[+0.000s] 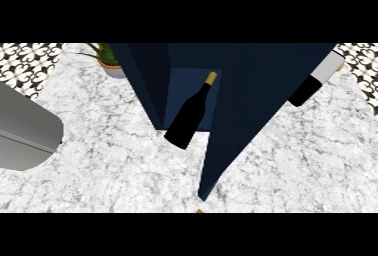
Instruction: Pick up the wine, place it into the cabinet and close the cabinet
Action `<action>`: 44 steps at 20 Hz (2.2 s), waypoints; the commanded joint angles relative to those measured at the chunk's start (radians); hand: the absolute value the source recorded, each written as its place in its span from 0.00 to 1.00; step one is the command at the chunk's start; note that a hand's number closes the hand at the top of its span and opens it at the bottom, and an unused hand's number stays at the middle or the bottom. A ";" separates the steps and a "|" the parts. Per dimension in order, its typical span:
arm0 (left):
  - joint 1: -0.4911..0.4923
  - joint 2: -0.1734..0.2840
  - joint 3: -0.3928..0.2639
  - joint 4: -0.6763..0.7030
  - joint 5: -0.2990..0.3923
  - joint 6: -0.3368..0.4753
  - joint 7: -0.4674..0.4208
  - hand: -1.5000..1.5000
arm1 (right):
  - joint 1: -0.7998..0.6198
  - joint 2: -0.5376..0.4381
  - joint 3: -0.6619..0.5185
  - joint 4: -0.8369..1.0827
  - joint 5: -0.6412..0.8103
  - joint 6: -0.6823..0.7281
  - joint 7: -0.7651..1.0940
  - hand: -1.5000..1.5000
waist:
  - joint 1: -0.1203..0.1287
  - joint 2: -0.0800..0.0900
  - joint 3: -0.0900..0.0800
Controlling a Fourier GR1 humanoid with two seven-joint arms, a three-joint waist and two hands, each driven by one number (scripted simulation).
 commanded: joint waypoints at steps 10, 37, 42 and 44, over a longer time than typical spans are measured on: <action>0.115 0.018 0.232 0.034 0.107 -0.241 0.036 0.00 | -0.572 0.012 -0.049 0.469 -0.007 -0.377 -0.030 1.00 | 0.009 0.008 0.001; -0.132 -0.109 0.119 -0.006 0.003 -0.100 0.312 0.00 | -0.878 -0.128 -0.507 1.200 -0.062 -0.119 -0.489 1.00 | -0.028 0.023 0.003; -0.187 -0.139 0.067 0.049 -0.054 -0.076 0.303 0.00 | -0.874 -0.134 -0.521 1.244 -0.075 -0.106 -0.547 1.00 | -0.030 0.025 0.003; -0.226 -0.168 0.029 0.101 -0.066 -0.076 0.294 0.00 | -0.901 -0.153 -0.532 1.245 -0.095 -0.069 -0.536 1.00 | -0.043 0.026 0.001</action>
